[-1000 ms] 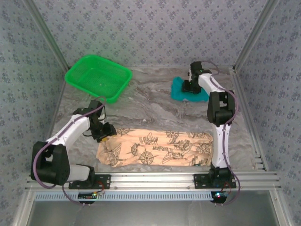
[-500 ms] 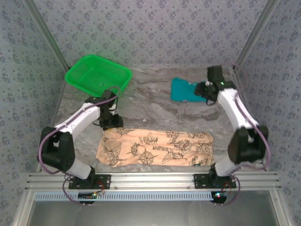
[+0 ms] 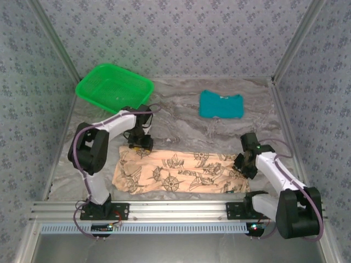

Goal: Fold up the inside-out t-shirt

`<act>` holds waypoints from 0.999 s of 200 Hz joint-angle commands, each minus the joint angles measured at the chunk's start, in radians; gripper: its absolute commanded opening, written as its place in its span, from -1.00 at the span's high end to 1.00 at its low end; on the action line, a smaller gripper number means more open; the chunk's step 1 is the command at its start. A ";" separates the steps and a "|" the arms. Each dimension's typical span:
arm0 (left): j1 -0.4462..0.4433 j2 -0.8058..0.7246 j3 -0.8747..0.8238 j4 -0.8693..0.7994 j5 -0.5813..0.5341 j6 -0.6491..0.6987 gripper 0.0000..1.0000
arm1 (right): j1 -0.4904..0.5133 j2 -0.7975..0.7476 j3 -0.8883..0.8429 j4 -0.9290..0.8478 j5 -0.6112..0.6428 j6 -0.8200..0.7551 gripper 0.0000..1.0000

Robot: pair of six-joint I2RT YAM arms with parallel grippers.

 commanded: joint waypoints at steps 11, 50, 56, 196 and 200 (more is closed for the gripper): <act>0.012 0.031 0.009 -0.075 -0.010 0.045 -0.07 | -0.034 0.123 0.004 0.240 -0.051 -0.024 0.46; 0.031 -0.027 -0.078 -0.093 0.019 0.006 -0.07 | -0.050 0.373 0.184 0.377 -0.037 -0.185 0.51; 0.030 -0.042 -0.093 -0.093 0.021 -0.001 -0.07 | -0.048 0.413 0.216 0.392 -0.036 -0.211 0.51; 0.051 -0.287 -0.161 -0.056 0.266 -0.177 -0.12 | 0.092 0.704 0.804 0.380 -0.045 -0.562 0.10; 0.072 -0.295 -0.167 -0.055 0.278 -0.191 -0.12 | 0.104 0.680 0.794 0.371 -0.042 -0.584 0.08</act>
